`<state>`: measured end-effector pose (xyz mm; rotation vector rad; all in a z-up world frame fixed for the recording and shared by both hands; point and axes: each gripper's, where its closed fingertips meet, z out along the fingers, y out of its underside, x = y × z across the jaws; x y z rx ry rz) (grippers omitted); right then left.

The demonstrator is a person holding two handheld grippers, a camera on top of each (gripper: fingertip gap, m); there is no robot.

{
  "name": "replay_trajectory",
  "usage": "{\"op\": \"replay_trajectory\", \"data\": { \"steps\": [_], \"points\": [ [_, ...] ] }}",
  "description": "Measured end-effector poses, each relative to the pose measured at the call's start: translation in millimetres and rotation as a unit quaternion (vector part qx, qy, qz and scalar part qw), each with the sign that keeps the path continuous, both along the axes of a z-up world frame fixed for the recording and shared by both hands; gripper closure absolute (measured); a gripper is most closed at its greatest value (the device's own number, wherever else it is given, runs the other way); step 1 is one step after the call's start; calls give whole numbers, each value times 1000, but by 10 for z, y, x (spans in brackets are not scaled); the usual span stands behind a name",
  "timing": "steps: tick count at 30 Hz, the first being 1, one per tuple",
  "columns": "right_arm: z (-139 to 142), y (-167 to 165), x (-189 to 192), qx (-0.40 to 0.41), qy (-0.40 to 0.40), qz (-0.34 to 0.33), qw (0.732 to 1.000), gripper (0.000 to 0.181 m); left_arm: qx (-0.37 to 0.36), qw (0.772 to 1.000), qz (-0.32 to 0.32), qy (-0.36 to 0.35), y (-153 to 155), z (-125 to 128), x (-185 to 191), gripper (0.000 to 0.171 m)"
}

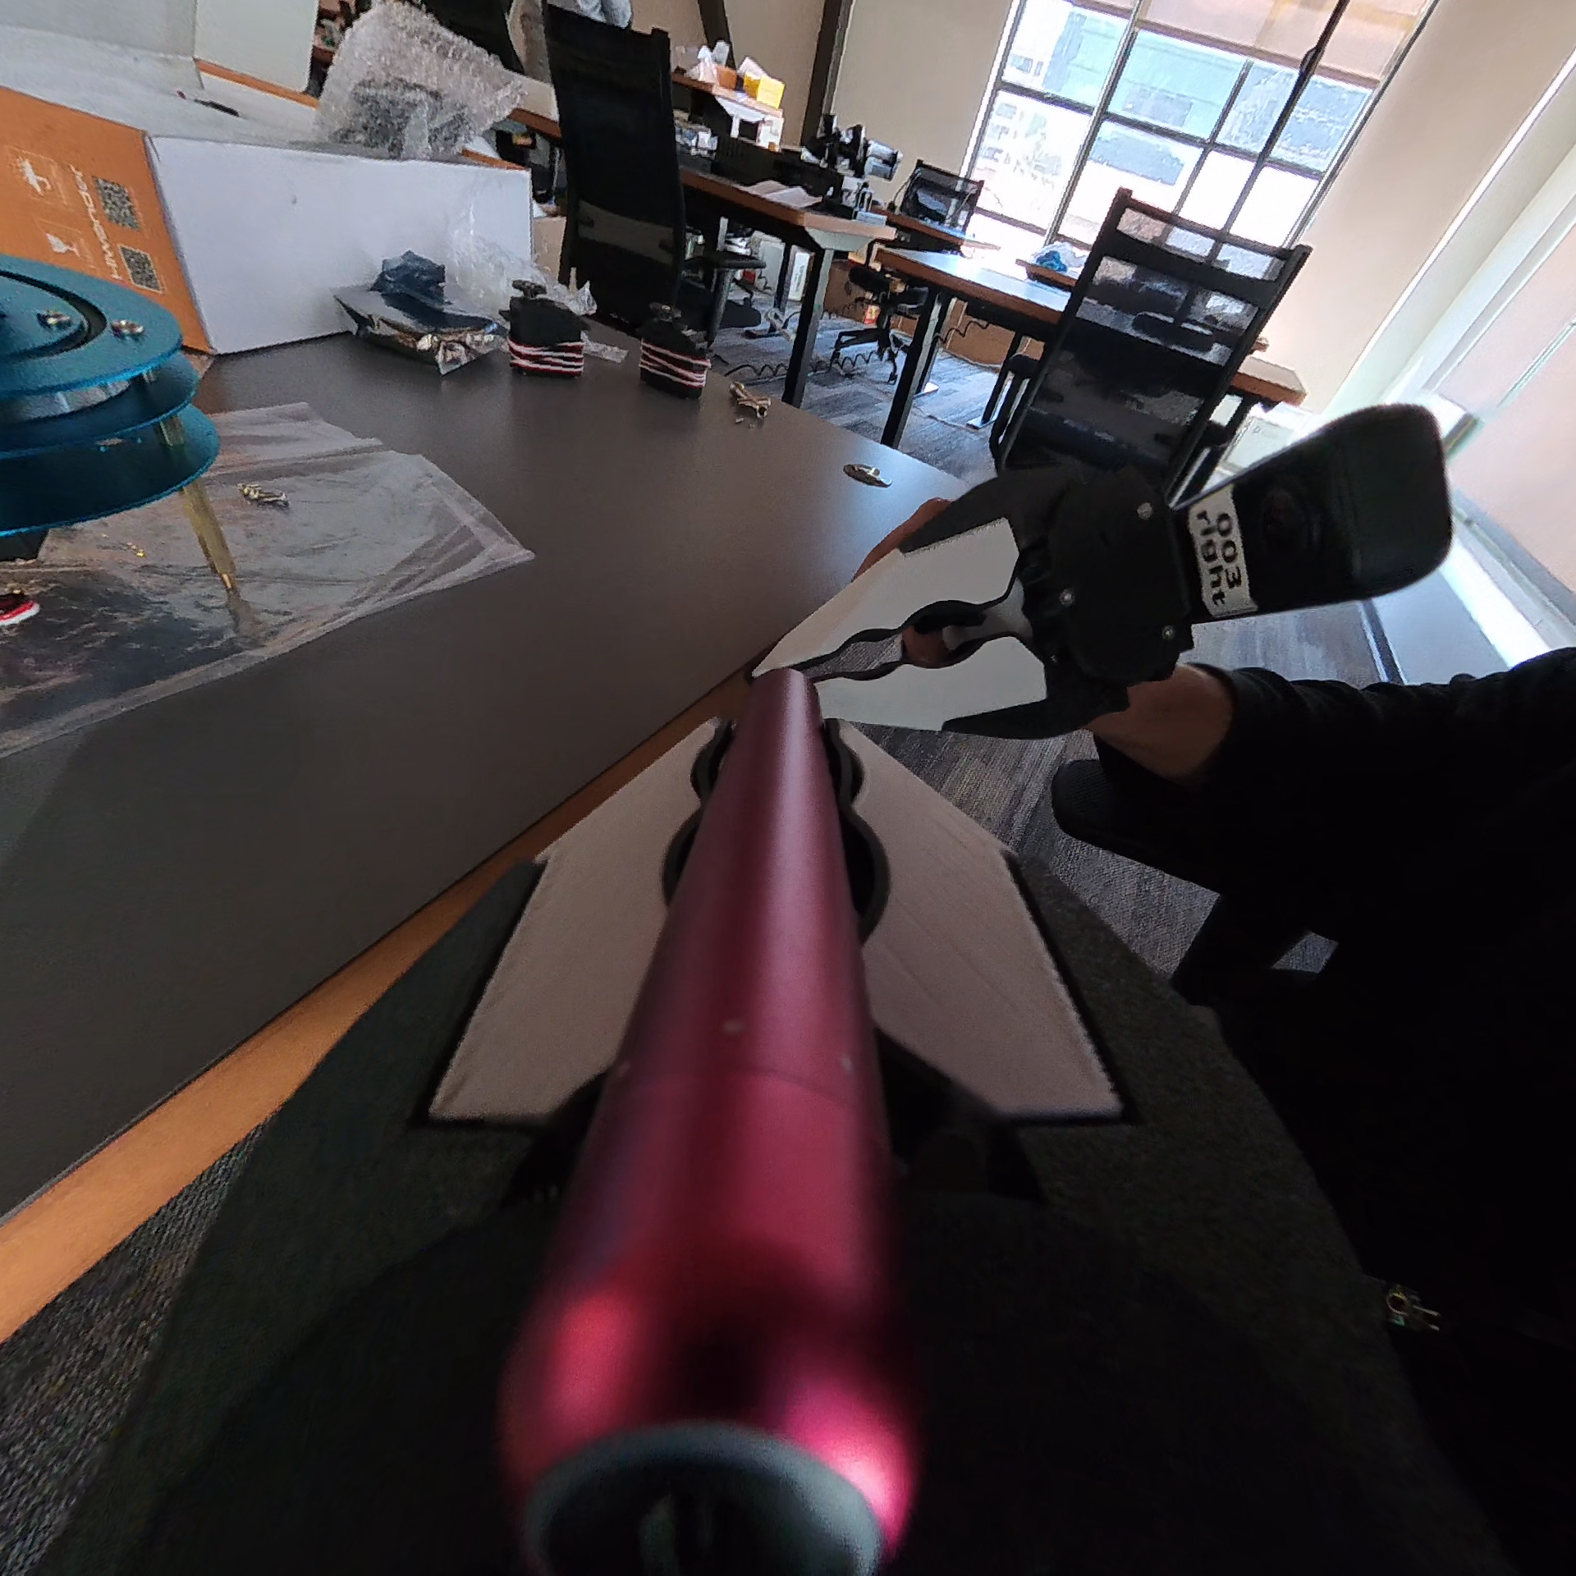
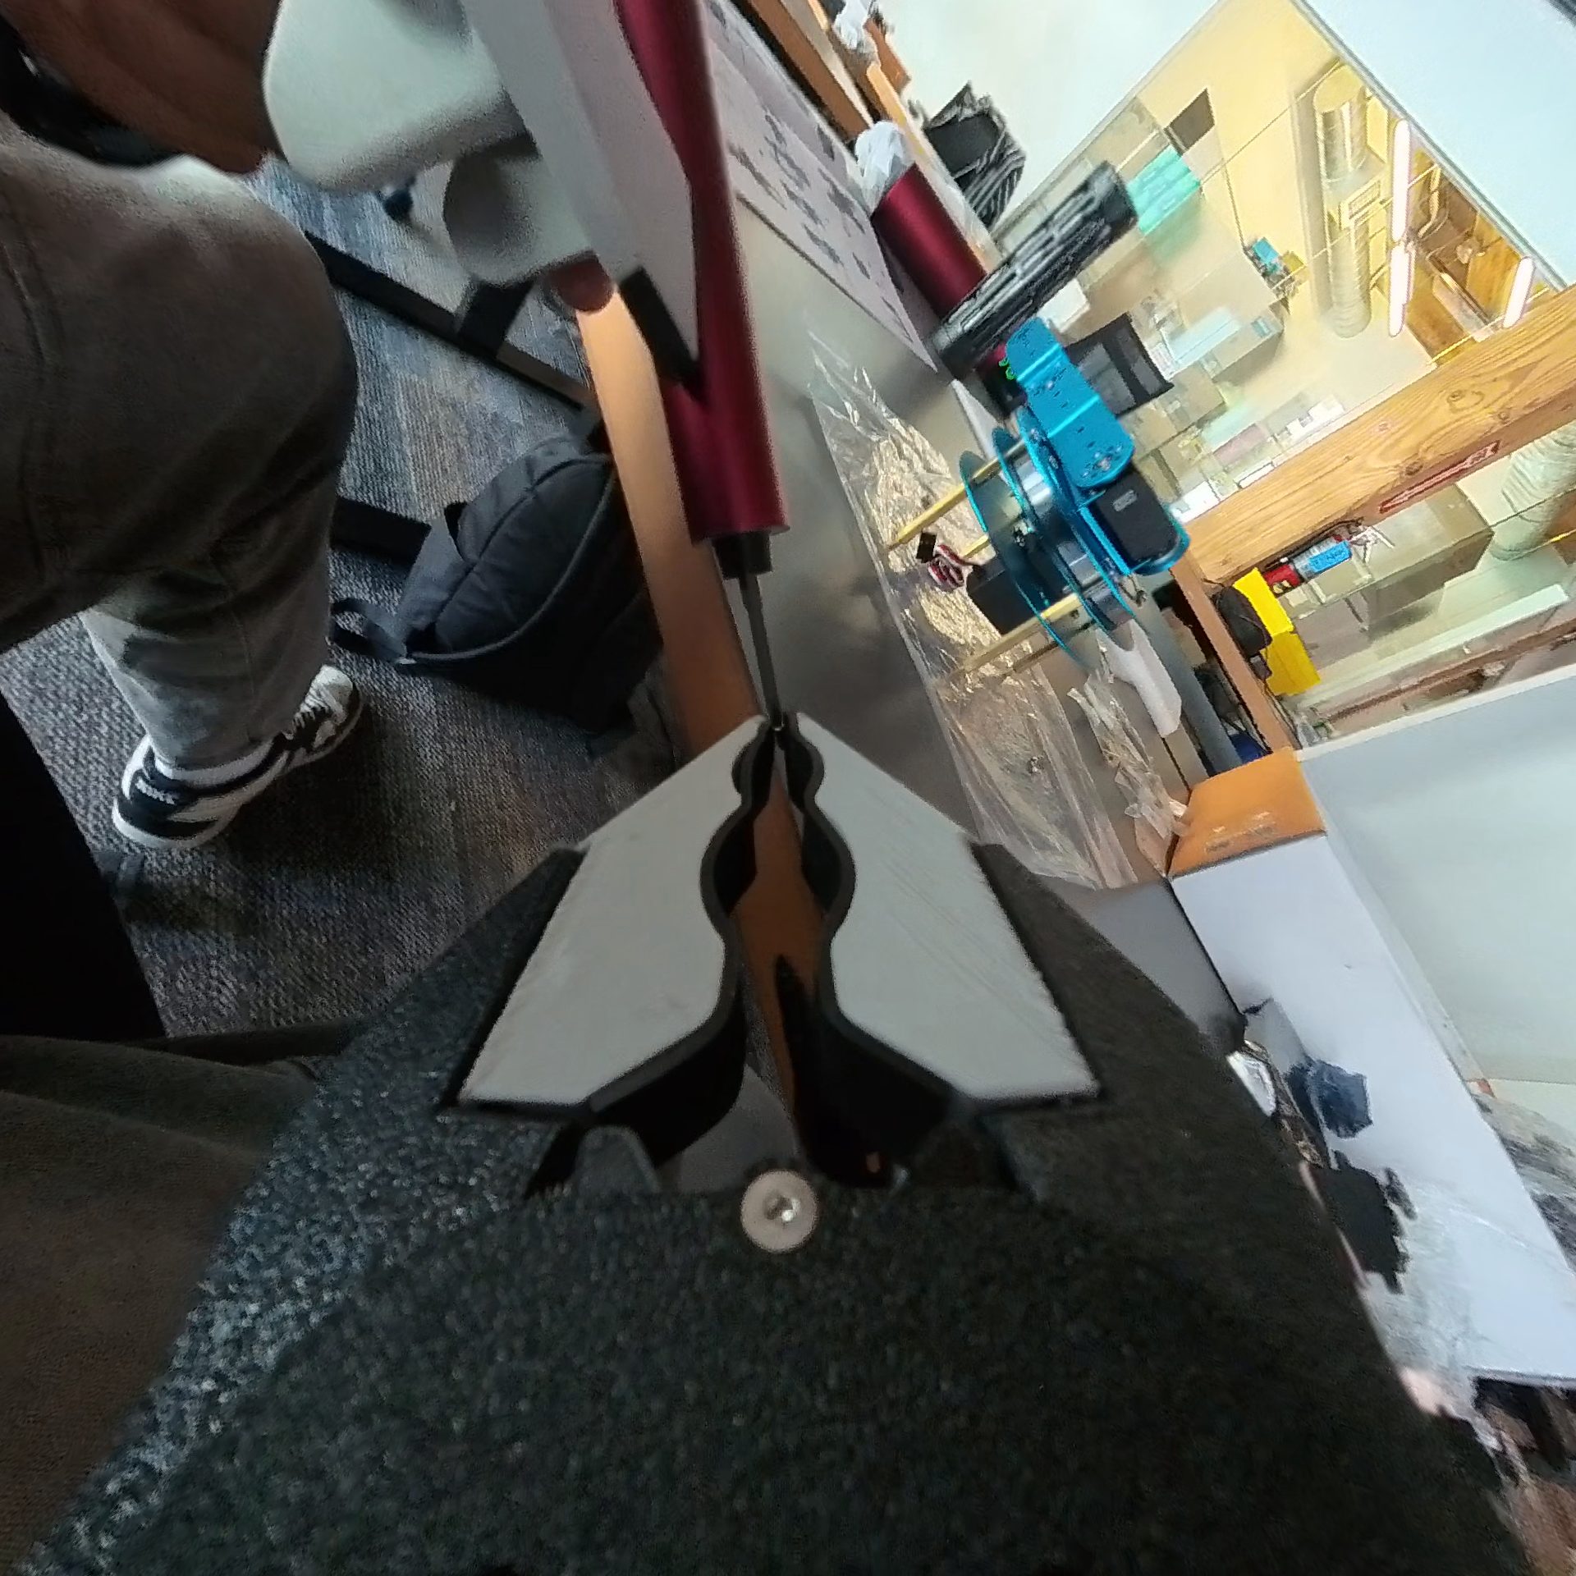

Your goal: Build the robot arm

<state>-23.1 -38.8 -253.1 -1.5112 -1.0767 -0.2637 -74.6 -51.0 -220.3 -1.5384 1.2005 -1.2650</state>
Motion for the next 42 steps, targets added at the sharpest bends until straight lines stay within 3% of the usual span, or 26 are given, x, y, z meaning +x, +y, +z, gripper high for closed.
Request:
{"op": "replay_trajectory", "data": {
  "steps": [6,15,19,22,25,29,32,35,39,42],
  "points": [
    [-5,15,-1,20,-29,-25,999,178,24,999,14,16,-14,7,9,151],
    [67,28,46,-17,61,-25,998,150,31,999,14,-15,-16,144,-83,151],
    [245,72,124,-69,173,-17,982,127,29,995,76,-51,267,301,-238,151],
    [577,316,278,-109,263,-3,959,121,31,985,142,-88,609,448,-412,152],
    [786,766,355,-150,277,9,949,116,31,973,197,-113,955,555,-546,151],
    [871,1553,286,-198,270,27,942,99,81,962,236,-110,1306,675,-580,151],
    [847,2032,185,-234,285,52,928,97,126,954,252,-99,1474,778,-555,151],
    [818,2175,78,-235,317,81,915,104,111,951,263,-116,1531,781,-492,151],
    [745,2162,56,-178,270,58,944,117,4,937,303,-175,1631,605,-436,151],
    [709,2184,-3,-153,244,40,957,113,-46,921,325,-210,1708,482,-436,151]
  ]
}}
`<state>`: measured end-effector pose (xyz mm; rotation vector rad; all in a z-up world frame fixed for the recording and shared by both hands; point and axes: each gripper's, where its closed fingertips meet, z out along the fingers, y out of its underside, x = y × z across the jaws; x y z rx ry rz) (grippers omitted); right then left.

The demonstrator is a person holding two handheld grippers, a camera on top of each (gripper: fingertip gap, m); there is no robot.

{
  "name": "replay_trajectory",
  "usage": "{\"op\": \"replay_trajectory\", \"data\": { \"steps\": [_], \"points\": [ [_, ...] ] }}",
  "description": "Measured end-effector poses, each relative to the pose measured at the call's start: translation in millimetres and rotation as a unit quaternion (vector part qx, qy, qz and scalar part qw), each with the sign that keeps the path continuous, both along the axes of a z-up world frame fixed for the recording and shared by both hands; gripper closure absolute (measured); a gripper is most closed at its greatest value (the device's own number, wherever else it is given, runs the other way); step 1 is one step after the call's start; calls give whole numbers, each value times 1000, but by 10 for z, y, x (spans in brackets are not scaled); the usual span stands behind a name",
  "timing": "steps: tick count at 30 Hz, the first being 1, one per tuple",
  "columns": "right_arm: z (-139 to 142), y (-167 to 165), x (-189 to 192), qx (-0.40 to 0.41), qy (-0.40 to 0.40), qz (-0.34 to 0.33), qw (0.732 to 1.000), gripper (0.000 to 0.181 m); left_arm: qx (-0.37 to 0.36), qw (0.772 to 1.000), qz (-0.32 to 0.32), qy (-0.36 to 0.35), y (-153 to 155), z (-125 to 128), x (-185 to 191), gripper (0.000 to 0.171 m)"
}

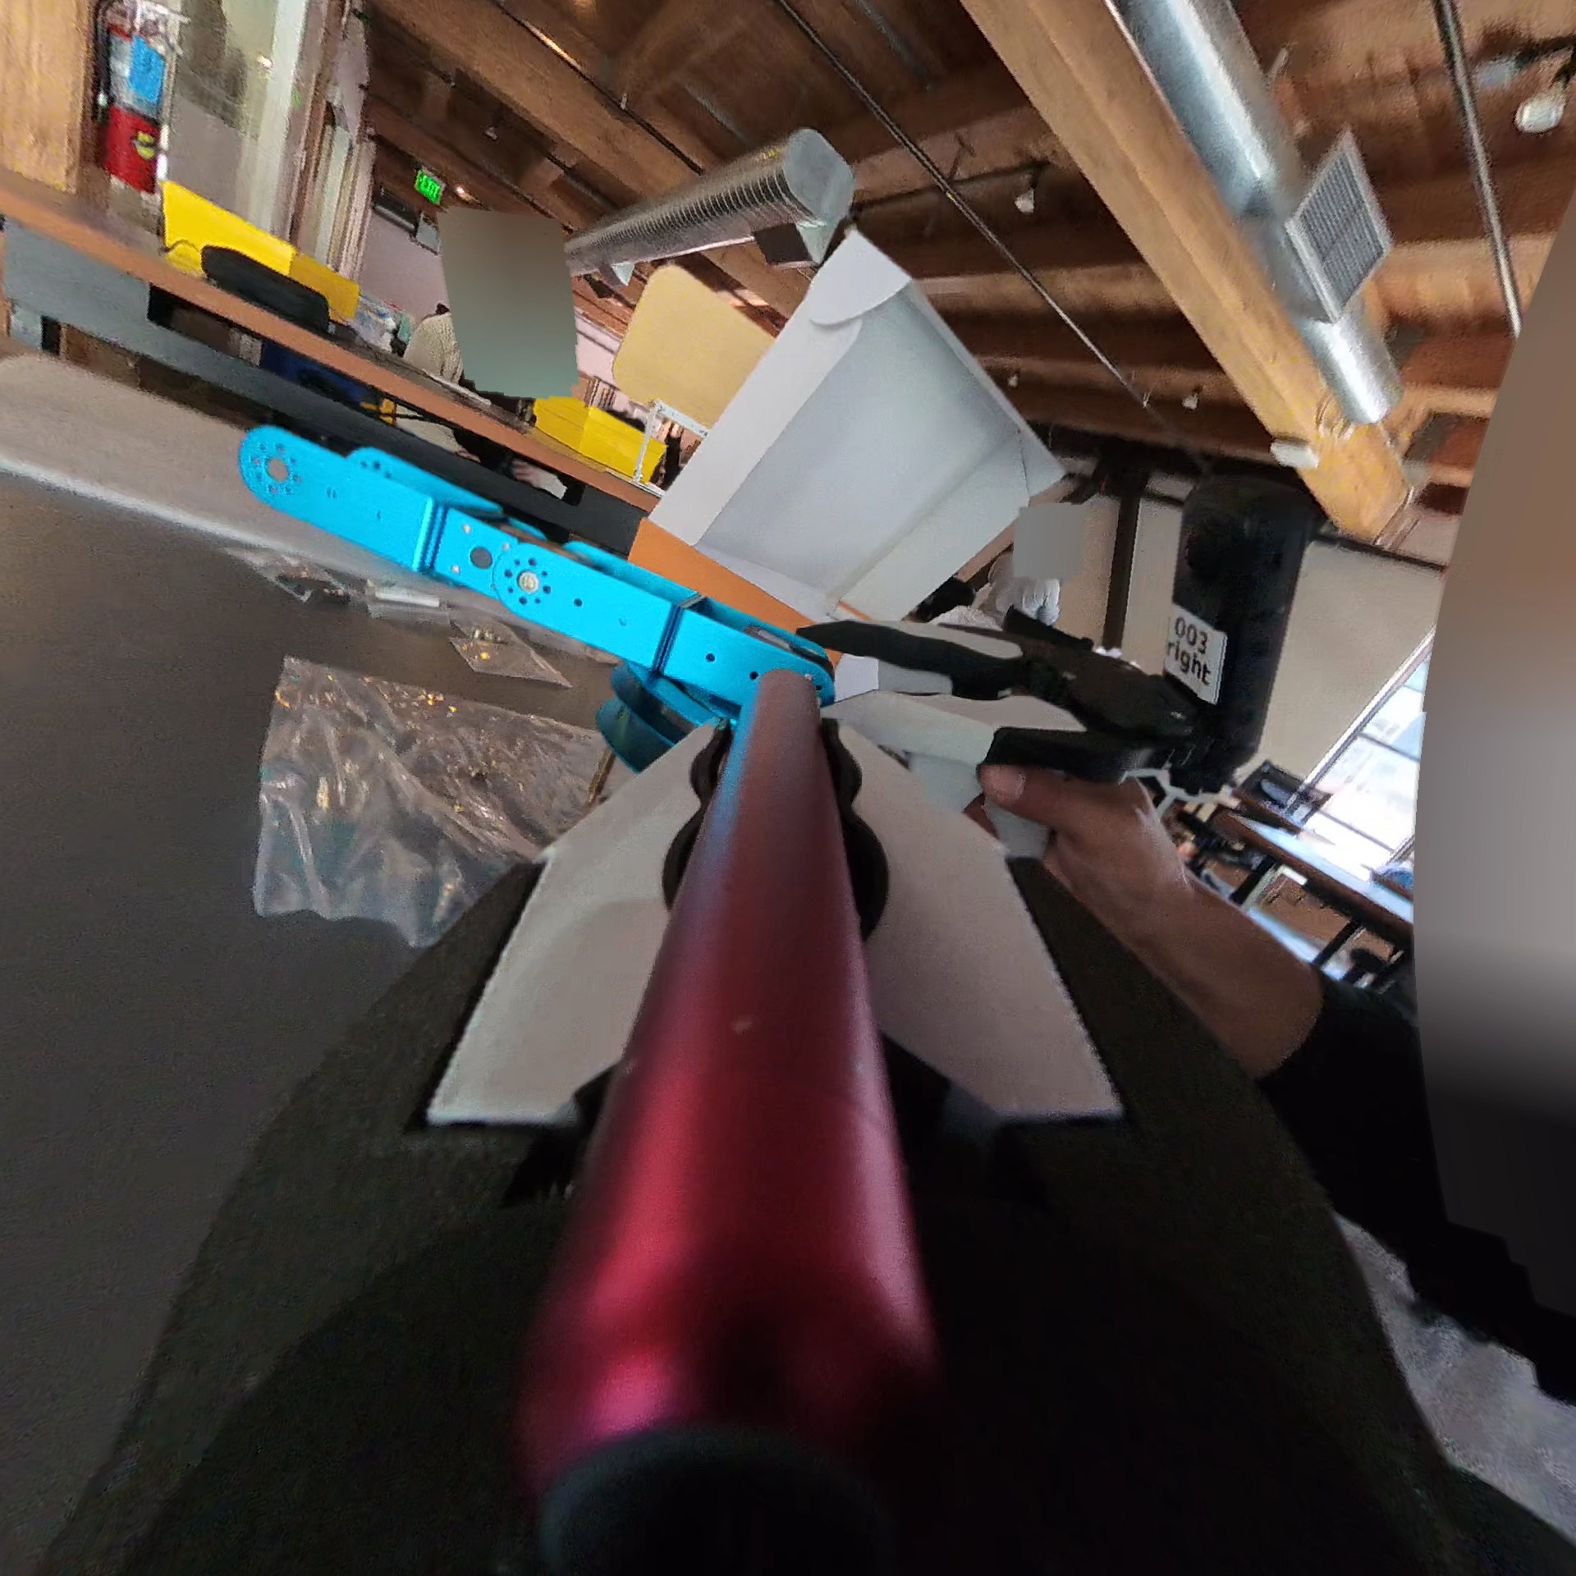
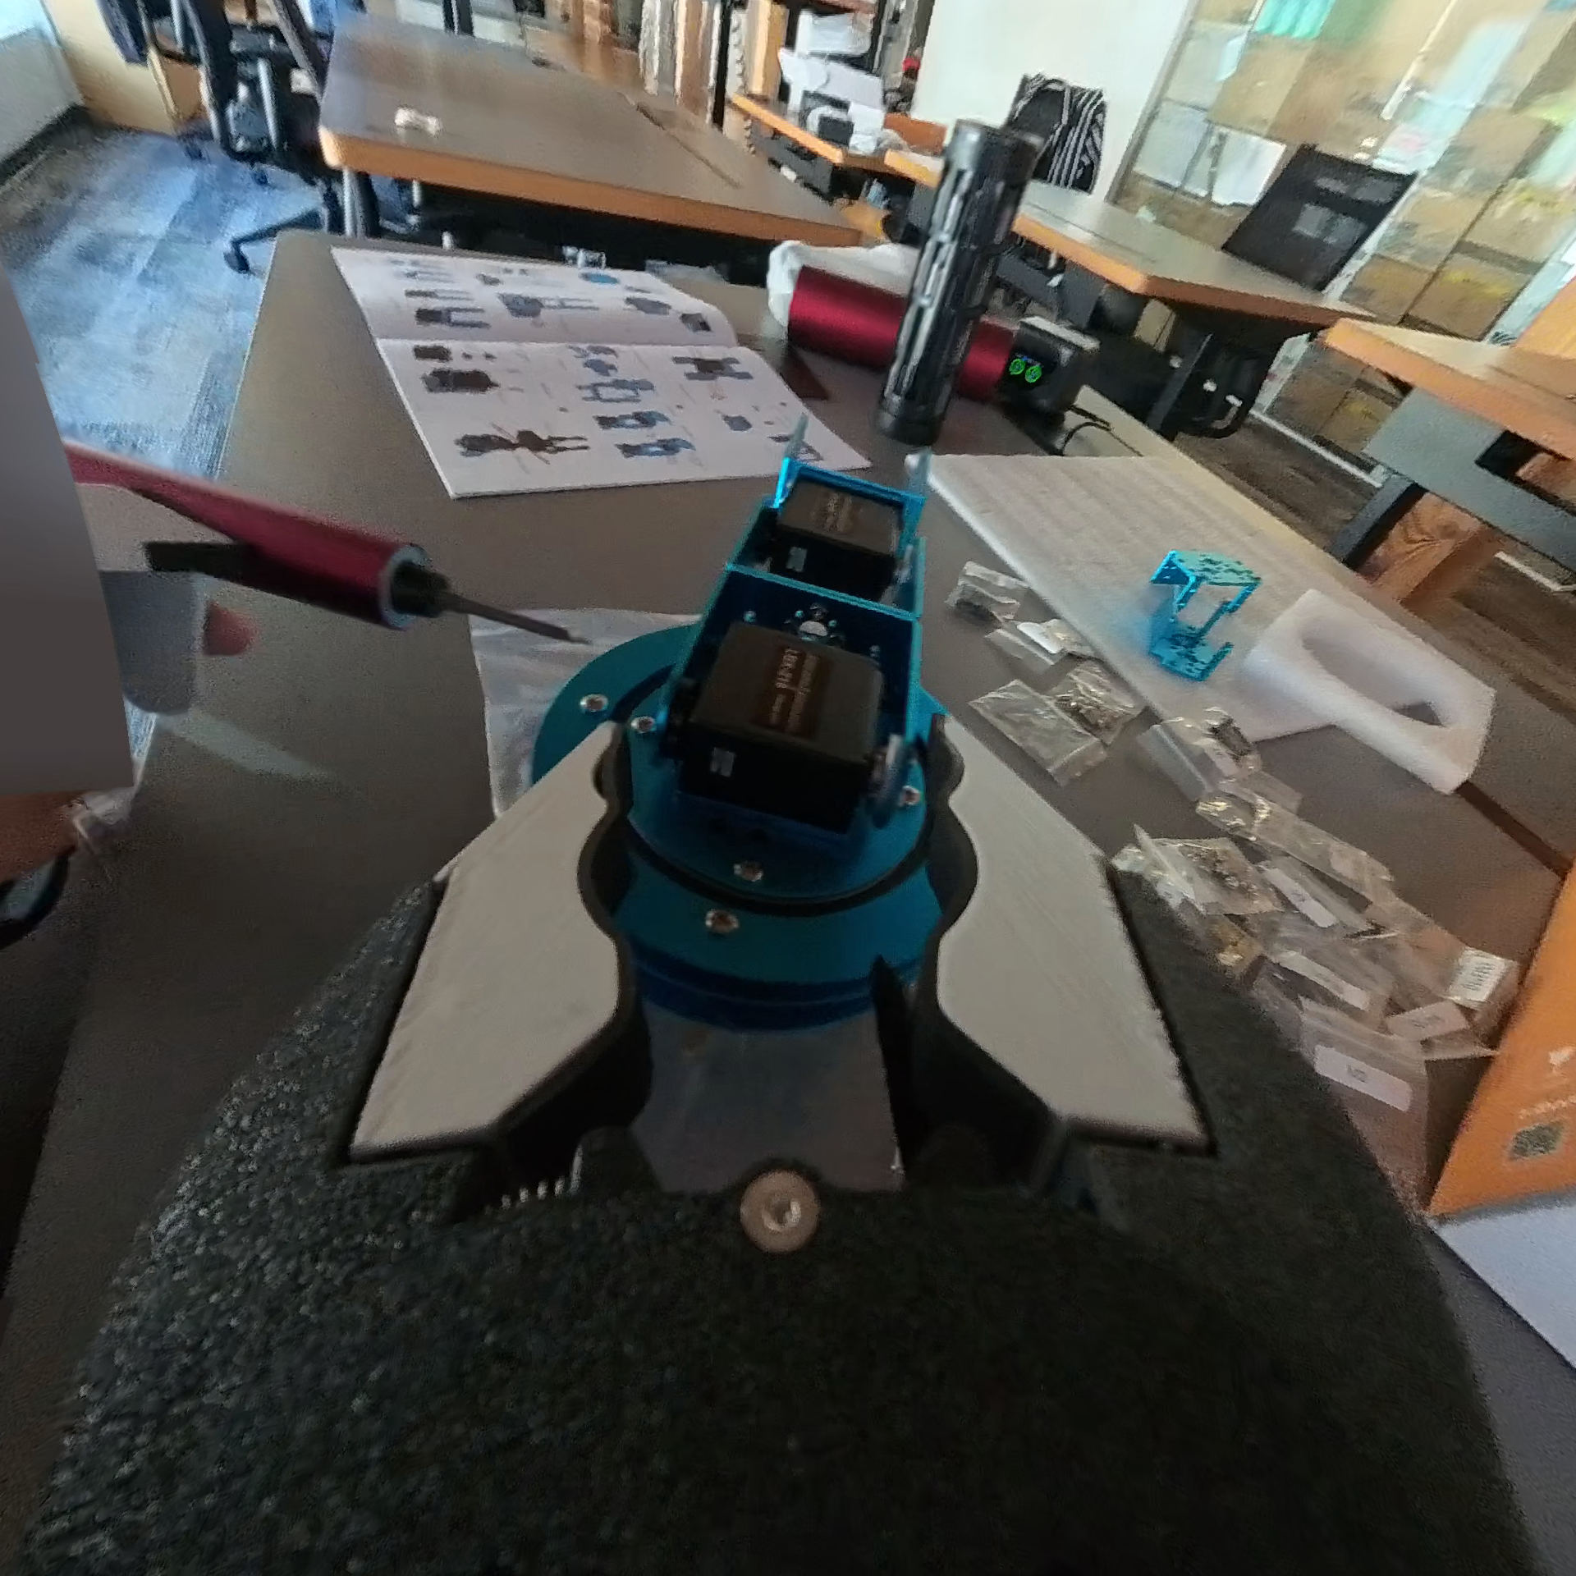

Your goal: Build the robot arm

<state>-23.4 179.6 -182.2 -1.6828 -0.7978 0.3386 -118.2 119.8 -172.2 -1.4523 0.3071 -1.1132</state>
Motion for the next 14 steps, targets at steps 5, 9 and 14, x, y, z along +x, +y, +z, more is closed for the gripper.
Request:
{"op": "replay_trajectory", "data": {
  "steps": [5,9,14],
  "points": [
    [-68,65,-51,-18,-5,-22,1000,110,-12,1000,16,-16,49,-37,40,152],
    [-69,61,-30,-21,5,-19,1000,114,-18,999,-11,-42,32,-54,103,151],
    [-68,56,-10,-21,17,-14,1000,118,-23,996,-19,-86,39,6,68,151]
  ]
}}
